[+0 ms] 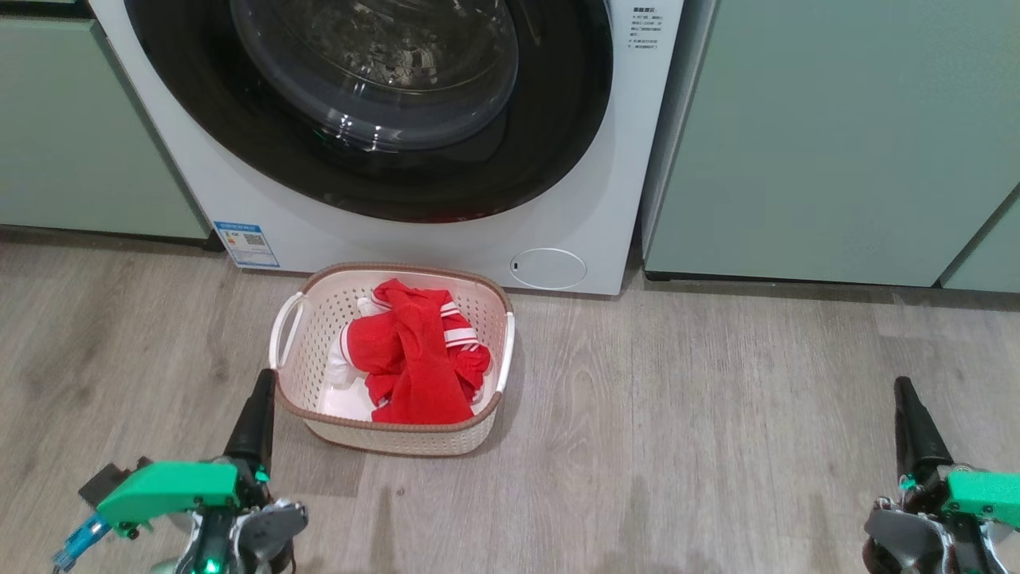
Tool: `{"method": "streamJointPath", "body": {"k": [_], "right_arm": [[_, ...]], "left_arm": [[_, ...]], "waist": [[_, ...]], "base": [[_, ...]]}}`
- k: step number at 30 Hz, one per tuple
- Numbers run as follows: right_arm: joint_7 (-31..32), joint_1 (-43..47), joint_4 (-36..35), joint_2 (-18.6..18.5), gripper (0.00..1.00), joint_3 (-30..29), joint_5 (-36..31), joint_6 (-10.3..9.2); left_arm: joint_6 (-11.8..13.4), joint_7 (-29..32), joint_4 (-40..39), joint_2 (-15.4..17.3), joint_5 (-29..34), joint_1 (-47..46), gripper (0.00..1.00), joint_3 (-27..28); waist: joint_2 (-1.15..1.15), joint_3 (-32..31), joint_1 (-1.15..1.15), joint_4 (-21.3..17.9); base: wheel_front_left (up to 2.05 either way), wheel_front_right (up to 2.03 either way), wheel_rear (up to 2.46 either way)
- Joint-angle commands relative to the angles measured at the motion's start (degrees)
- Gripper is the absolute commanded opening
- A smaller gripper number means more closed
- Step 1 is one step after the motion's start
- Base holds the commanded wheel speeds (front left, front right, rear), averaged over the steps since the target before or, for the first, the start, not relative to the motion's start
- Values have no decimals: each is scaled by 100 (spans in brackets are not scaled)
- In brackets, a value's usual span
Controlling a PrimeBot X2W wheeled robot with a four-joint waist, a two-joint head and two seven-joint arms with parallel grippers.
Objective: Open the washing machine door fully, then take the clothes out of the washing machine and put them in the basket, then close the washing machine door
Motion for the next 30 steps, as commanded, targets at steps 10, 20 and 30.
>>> {"method": "streamJointPath", "body": {"k": [10,20,30], "right_arm": [[35,-273,-239,-4,0,106,34,-3],[34,-273,-240,-4,0,106,34,-3],[34,-273,-240,-4,0,106,35,-3]], "left_arm": [[4,36,-205,26,-29,-315,0,184],[4,36,-205,26,-29,-315,0,184],[4,35,-205,26,-29,-315,0,184]], "waist": [[0,0,0,0],[0,0,0,0],[0,0,0,0]], "base": [[0,0,0],[0,0,0],[0,0,0]]}}
